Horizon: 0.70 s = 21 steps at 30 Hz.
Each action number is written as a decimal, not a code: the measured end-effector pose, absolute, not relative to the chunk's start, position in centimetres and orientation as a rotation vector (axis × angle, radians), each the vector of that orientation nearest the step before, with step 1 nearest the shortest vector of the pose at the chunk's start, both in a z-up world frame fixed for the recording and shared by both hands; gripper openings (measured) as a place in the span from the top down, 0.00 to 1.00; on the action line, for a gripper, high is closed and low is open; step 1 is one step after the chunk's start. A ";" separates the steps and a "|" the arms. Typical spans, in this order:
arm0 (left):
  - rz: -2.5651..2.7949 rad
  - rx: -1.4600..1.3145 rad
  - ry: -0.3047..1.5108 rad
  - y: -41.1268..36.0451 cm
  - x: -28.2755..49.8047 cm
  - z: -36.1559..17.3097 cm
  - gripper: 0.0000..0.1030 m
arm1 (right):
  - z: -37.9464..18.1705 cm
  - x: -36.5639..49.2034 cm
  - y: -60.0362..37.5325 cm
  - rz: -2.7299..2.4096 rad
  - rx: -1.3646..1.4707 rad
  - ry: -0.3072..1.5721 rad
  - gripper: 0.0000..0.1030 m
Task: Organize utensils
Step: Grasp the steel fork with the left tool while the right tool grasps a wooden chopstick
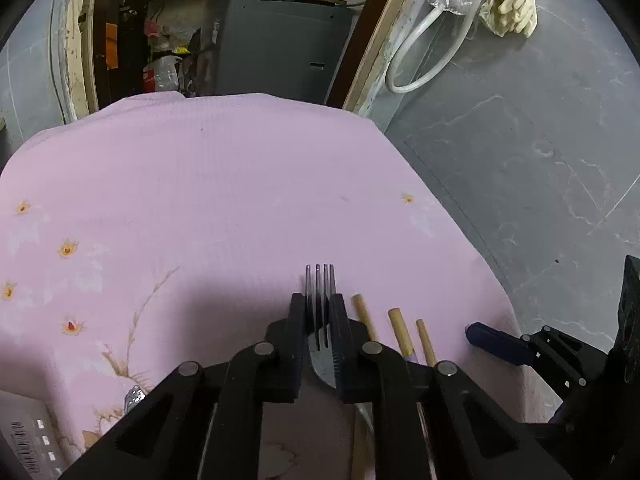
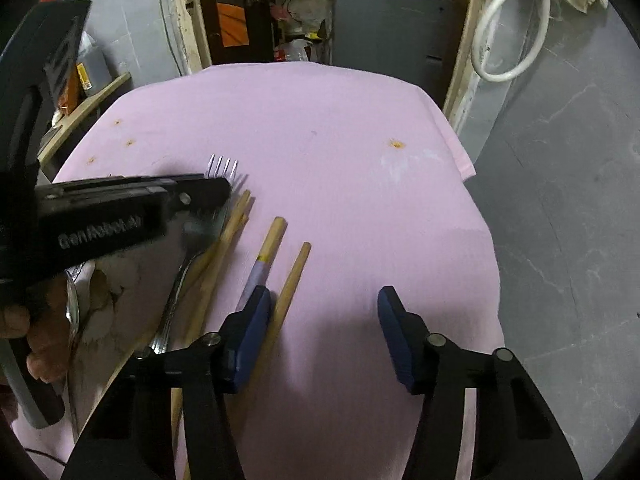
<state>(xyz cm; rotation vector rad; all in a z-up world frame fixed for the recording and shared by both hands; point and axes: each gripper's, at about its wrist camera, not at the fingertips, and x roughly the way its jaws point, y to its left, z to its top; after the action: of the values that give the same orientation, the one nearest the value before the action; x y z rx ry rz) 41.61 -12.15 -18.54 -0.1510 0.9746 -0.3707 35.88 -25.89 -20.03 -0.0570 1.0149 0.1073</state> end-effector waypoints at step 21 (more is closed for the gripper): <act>-0.424 -0.130 1.019 -12.0 39.8 -16.1 0.97 | -17.2 36.2 -30.2 0.153 0.406 1.105 0.95</act>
<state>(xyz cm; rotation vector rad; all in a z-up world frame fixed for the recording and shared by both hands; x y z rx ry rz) 39.78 -11.97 -16.12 -0.1305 1.0190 -0.4245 36.15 -30.23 -17.19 0.4058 1.1046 0.1533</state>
